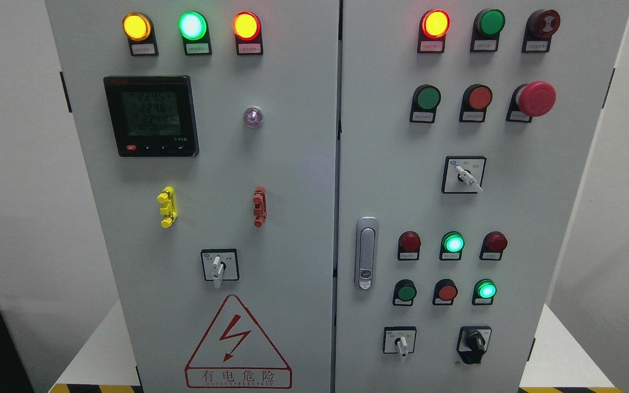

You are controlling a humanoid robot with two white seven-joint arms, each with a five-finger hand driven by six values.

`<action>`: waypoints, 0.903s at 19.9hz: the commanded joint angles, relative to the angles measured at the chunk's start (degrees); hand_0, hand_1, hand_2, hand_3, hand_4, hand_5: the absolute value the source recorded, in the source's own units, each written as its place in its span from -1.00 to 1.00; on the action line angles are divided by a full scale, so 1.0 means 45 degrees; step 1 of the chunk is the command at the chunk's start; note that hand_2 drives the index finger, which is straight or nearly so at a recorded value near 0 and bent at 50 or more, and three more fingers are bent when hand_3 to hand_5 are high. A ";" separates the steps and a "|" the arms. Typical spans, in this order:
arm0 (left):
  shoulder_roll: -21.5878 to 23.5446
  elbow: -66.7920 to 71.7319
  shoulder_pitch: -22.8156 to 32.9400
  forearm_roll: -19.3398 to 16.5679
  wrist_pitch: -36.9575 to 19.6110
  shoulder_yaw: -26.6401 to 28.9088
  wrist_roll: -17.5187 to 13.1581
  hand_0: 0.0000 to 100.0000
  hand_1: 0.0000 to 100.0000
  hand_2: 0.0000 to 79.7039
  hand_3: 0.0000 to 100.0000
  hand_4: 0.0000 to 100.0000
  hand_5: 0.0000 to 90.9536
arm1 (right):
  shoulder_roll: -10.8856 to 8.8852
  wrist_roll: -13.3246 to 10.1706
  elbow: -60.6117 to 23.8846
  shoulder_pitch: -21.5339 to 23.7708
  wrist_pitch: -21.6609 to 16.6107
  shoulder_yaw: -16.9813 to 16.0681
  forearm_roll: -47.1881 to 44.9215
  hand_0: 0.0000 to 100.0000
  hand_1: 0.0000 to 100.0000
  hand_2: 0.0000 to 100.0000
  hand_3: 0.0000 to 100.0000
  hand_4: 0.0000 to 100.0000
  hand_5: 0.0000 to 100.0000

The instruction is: Turn on light switch 1

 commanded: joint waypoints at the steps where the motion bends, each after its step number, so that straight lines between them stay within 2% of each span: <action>1: -0.0139 -0.4751 0.0339 -0.0512 -0.1776 0.1755 -0.0040 -0.38 -1.00 -0.82 -0.44 -0.25 -0.99 | 0.0004 0.0011 0.0000 0.0000 -0.0004 0.0005 0.0000 -1.00 -1.00 -1.00 -1.00 -1.00 -1.00; 2: -0.0158 -0.5123 0.0339 -0.0531 -0.2382 0.1815 -0.0060 -0.36 -1.00 -0.76 -0.38 -0.20 -0.92 | 0.0004 0.0011 0.0000 0.0000 -0.0004 0.0005 0.0000 -1.00 -1.00 -1.00 -1.00 -1.00 -1.00; 3: -0.0139 -0.5590 0.0339 -0.0531 -0.2794 0.1835 -0.0060 -0.34 -0.91 -0.70 -0.28 -0.07 -0.75 | 0.0004 0.0011 0.0000 0.0000 -0.0004 -0.0014 0.0000 -1.00 -1.00 -1.00 -1.00 -1.00 -1.00; 5: -0.0120 -0.6858 0.0358 -0.0512 -0.2973 0.1855 -0.0119 -0.34 -0.80 -0.67 -0.22 0.03 -0.57 | 0.0004 0.0011 0.0000 0.0000 -0.0004 0.0005 0.0000 -1.00 -1.00 -1.00 -1.00 -1.00 -1.00; 6: -0.0100 -0.7503 0.0378 -0.0512 -0.2993 0.1952 -0.0119 -0.35 -0.66 -0.62 -0.16 0.11 -0.45 | 0.0004 -0.0009 0.0000 0.0000 -0.0004 0.0005 0.0000 -1.00 -1.00 -1.00 -1.00 -1.00 -1.00; 9: -0.0081 -0.9164 0.0398 -0.0473 -0.3032 0.2011 -0.0099 -0.39 -0.54 -0.53 -0.05 0.22 -0.30 | 0.0004 0.0011 0.0000 0.0000 -0.0004 -0.0014 0.0000 -1.00 -1.00 -1.00 -1.00 -1.00 -1.00; 13: -0.0081 -1.1253 0.0456 -0.0453 -0.3013 0.1875 -0.0099 -0.44 -0.51 -0.49 0.04 0.29 -0.18 | -0.0016 0.0011 0.0000 0.0000 -0.0004 0.0005 0.0000 -1.00 -1.00 -1.00 -1.00 -1.00 -1.00; 18: -0.0080 -1.4047 0.0456 -0.0473 -0.2974 0.1347 0.0017 -0.49 -0.50 -0.26 0.19 0.39 -0.03 | 0.0003 0.0011 0.0000 0.0000 -0.0004 -0.0014 0.0000 -1.00 -1.00 -1.00 -1.00 -1.00 -1.00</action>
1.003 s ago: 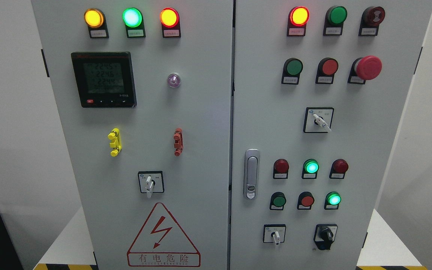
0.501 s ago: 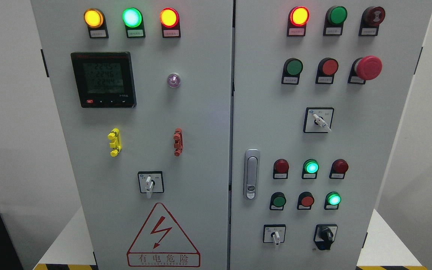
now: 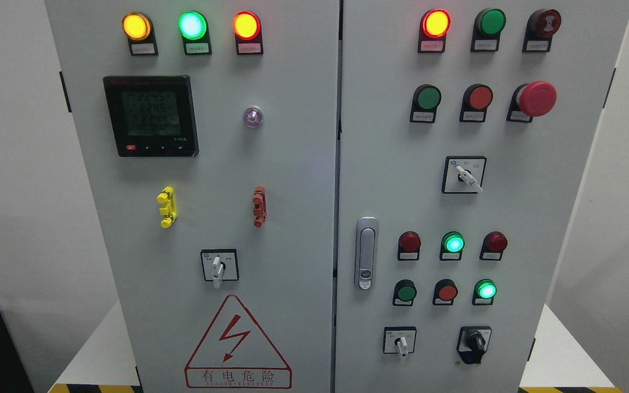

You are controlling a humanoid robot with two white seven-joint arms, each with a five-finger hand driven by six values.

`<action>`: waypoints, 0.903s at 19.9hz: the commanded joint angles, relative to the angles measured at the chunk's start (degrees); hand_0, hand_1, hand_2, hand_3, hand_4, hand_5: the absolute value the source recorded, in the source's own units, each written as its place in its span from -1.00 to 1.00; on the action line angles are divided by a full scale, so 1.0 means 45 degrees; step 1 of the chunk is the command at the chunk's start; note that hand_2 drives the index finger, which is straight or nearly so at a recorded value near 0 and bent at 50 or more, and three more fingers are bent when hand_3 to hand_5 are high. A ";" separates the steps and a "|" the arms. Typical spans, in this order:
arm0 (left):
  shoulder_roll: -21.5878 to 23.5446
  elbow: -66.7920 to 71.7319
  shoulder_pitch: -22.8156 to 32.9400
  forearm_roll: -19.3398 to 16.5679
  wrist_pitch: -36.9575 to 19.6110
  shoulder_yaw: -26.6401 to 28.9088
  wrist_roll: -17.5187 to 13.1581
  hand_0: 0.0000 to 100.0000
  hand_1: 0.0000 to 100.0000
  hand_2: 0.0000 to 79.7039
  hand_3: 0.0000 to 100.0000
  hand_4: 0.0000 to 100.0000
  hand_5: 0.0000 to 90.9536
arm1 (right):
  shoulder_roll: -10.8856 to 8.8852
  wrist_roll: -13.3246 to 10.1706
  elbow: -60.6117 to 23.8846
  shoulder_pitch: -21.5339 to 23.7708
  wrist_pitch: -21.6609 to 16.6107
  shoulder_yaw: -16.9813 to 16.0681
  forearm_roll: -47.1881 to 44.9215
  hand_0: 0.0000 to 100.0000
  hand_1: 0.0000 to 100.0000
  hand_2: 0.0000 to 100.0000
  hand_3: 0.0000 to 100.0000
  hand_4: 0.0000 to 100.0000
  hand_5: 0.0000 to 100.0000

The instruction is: Turn on light switch 1

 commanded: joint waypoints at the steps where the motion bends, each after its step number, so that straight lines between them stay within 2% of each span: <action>1: -0.0255 -0.6052 0.0028 -0.0018 0.0055 -0.0161 0.0179 -0.50 -0.49 -0.23 0.21 0.41 -0.01 | 0.0002 0.0011 0.0000 0.0000 -0.0004 0.0006 0.0000 -1.00 -1.00 -1.00 -1.00 -1.00 -1.00; 4: -0.0372 -0.6933 -0.0147 -0.0018 0.0113 -0.0395 0.0432 -0.53 -0.40 -0.11 0.30 0.51 0.20 | 0.0002 0.0011 0.0000 0.0000 -0.0004 0.0006 0.0000 -1.00 -1.00 -1.00 -1.00 -1.00 -1.00; 6: -0.0431 -0.7208 -0.0400 -0.0038 0.0133 -0.0494 0.0880 -0.54 -0.32 -0.01 0.41 0.60 0.47 | 0.0002 0.0011 0.0000 0.0000 -0.0004 0.0006 0.0000 -1.00 -1.00 -1.00 -1.00 -1.00 -1.00; 10: -0.0528 -0.7812 -0.0616 -0.0077 0.0366 -0.0864 0.1545 -0.56 -0.21 0.16 0.61 0.74 0.74 | 0.0001 -0.0009 0.0000 0.0000 -0.0004 -0.0014 0.0000 -1.00 -1.00 -1.00 -1.00 -1.00 -1.00; 14: -0.0664 -0.9004 -0.1064 -0.0290 0.2063 -0.2132 0.2657 -0.59 -0.03 0.25 0.72 0.81 0.84 | 0.0002 0.0011 0.0000 0.0000 -0.0004 0.0006 0.0000 -1.00 -1.00 -1.00 -1.00 -1.00 -1.00; 18: -0.0899 -0.9182 -0.1689 -0.1577 0.2651 -0.3012 0.3361 -0.70 0.14 0.31 0.76 0.83 0.87 | 0.0002 0.0011 0.0000 0.0000 -0.0004 -0.0014 0.0000 -1.00 -1.00 -1.00 -1.00 -1.00 -1.00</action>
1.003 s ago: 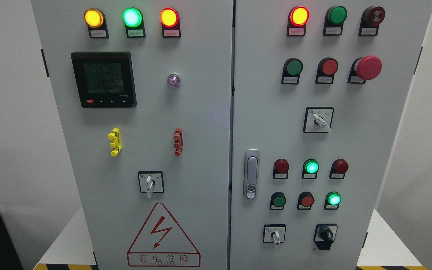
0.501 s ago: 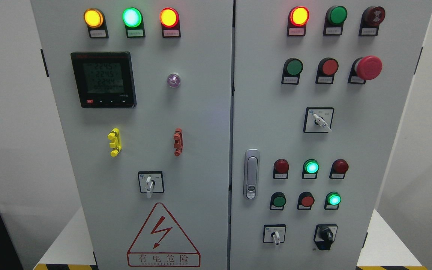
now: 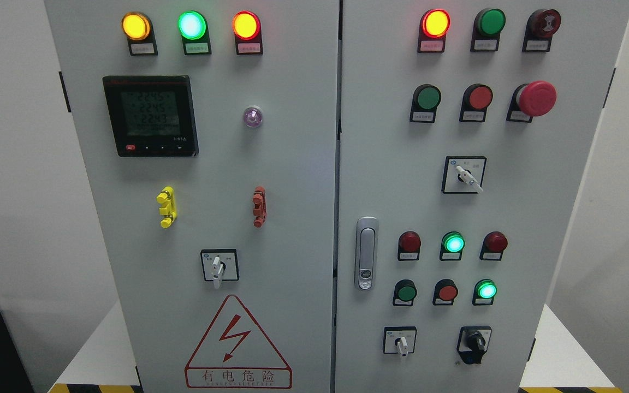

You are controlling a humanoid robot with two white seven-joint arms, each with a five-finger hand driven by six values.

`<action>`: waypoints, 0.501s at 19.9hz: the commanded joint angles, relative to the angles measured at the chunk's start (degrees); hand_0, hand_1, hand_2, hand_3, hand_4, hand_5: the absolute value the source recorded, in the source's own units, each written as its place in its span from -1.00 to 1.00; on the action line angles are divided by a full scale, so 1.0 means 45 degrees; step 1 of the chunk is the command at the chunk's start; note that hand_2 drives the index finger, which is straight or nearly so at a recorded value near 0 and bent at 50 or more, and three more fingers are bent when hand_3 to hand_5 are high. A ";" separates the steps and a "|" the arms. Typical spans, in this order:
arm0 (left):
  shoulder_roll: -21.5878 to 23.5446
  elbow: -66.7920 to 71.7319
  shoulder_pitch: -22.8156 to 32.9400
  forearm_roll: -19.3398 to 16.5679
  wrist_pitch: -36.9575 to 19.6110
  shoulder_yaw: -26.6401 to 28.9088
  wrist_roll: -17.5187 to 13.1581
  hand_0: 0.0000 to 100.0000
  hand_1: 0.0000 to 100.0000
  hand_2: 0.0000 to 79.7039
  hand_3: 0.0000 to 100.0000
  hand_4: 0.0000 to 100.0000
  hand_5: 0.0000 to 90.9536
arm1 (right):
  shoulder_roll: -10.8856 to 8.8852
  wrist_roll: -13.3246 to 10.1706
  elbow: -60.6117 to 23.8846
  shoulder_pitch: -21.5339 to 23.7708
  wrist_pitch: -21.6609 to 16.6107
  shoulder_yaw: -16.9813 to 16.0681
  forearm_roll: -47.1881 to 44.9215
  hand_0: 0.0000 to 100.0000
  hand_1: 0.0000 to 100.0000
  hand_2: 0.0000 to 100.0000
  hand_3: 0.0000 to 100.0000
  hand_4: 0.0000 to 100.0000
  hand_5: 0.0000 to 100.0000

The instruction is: Turn on light switch 1

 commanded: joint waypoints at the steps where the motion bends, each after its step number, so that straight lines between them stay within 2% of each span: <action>1: -0.0506 -0.2541 -0.0896 -0.1138 0.0857 -0.1884 0.0817 -0.73 0.16 0.33 0.77 0.83 0.88 | 0.0003 0.0010 0.0000 0.0000 -0.0004 0.0006 0.0000 -1.00 -1.00 -1.00 -1.00 -1.00 -1.00; 4: -0.0624 -0.2541 -0.1482 -0.1139 0.1621 -0.2139 0.1599 -0.77 0.17 0.35 0.79 0.87 0.89 | -0.0016 0.0010 0.0000 0.0000 -0.0004 -0.0013 0.0000 -1.00 -1.00 -1.00 -1.00 -1.00 -1.00; 10: -0.0800 -0.2580 -0.2304 -0.1100 0.2558 -0.2606 0.2557 -0.80 0.17 0.39 0.83 0.89 0.91 | 0.0003 0.0010 0.0000 0.0000 -0.0004 -0.0013 0.0000 -1.00 -1.00 -1.00 -1.00 -1.00 -1.00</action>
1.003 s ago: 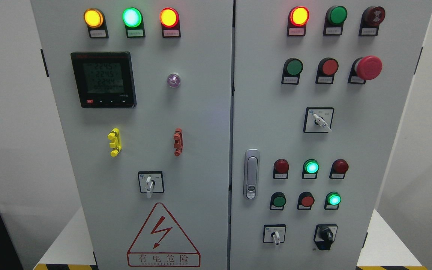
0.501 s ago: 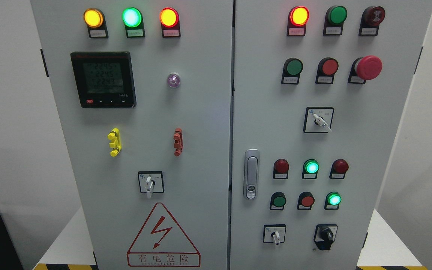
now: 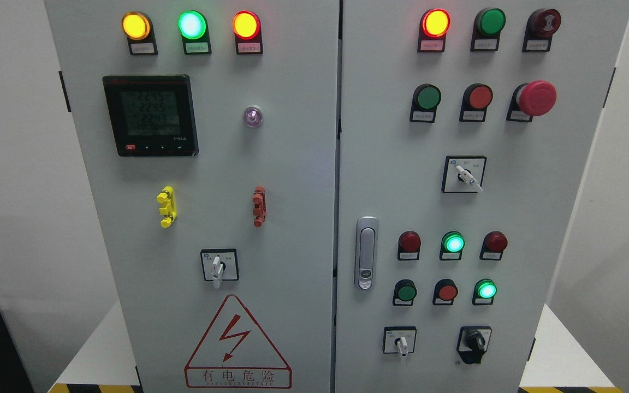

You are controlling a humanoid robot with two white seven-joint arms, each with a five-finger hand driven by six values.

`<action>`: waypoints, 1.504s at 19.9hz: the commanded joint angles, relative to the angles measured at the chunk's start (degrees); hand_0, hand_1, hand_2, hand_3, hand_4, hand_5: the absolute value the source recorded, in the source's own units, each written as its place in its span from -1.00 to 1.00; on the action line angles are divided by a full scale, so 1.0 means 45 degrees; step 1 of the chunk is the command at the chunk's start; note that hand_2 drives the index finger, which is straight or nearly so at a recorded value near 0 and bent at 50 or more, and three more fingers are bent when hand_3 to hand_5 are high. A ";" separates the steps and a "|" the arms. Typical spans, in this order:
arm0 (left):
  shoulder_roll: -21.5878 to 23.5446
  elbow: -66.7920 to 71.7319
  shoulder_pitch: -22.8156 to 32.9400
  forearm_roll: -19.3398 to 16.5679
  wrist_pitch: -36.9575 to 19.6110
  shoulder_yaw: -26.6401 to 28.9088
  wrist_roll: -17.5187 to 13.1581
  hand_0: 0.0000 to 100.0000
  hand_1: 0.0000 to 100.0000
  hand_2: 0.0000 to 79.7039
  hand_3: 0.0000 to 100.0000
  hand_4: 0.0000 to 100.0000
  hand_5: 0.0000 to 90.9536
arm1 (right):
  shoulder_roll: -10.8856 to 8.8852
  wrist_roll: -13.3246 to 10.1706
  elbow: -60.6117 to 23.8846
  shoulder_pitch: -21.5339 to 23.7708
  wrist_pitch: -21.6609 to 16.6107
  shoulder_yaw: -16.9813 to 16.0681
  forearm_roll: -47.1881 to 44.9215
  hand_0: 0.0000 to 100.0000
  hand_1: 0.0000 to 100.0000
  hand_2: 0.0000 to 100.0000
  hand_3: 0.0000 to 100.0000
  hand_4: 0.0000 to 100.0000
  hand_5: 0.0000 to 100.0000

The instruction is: Turn on light switch 1

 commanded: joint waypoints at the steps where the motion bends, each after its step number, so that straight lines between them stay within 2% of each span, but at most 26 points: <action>1: -0.0396 -0.1063 -0.0774 -0.0167 0.0568 -0.1470 0.0692 -0.80 0.17 0.40 0.83 0.90 0.91 | -0.0016 0.0011 0.0000 0.0000 -0.0004 0.0007 0.0000 -1.00 -1.00 -1.00 -1.00 -1.00 -1.00; 6: -0.0435 -0.1063 -0.0968 0.0009 0.1075 -0.2350 0.1319 -0.81 0.20 0.40 0.86 0.90 0.92 | -0.0016 0.0011 0.0000 0.0000 -0.0004 -0.0012 0.0000 -1.00 -1.00 -1.00 -1.00 -1.00 -1.00; 10: -0.0474 -0.1102 -0.1359 0.0653 0.1914 -0.2429 0.1495 -0.82 0.21 0.39 0.87 0.91 0.92 | -0.0016 0.0011 0.0000 0.0000 -0.0004 0.0007 0.0000 -1.00 -1.00 -1.00 -1.00 -1.00 -1.00; 14: -0.0533 -0.1180 -0.1924 0.0634 0.2501 -0.2429 0.1612 -0.82 0.21 0.39 0.91 0.94 0.92 | 0.0003 0.0011 0.0000 0.0000 -0.0004 0.0007 0.0000 -1.00 -1.00 -1.00 -1.00 -1.00 -1.00; 17: -0.0553 -0.1161 -0.2433 0.0634 0.3145 -0.2429 0.2022 -0.84 0.24 0.38 0.95 0.95 0.92 | -0.0016 0.0011 0.0000 0.0000 -0.0004 0.0007 0.0000 -1.00 -1.00 -1.00 -1.00 -1.00 -1.00; 23: -0.0572 -0.1161 -0.2628 0.0595 0.3518 -0.2448 0.2354 -0.84 0.26 0.37 0.96 0.95 0.92 | 0.0003 0.0011 0.0000 0.0000 -0.0004 0.0008 0.0000 -1.00 -1.00 -1.00 -1.00 -1.00 -1.00; 30: -0.0670 -0.1141 -0.3176 0.0576 0.4084 -0.2429 0.2394 -0.83 0.28 0.36 0.98 0.95 0.92 | 0.0003 0.0011 0.0000 0.0000 -0.0004 -0.0012 0.0000 -1.00 -1.00 -1.00 -1.00 -1.00 -1.00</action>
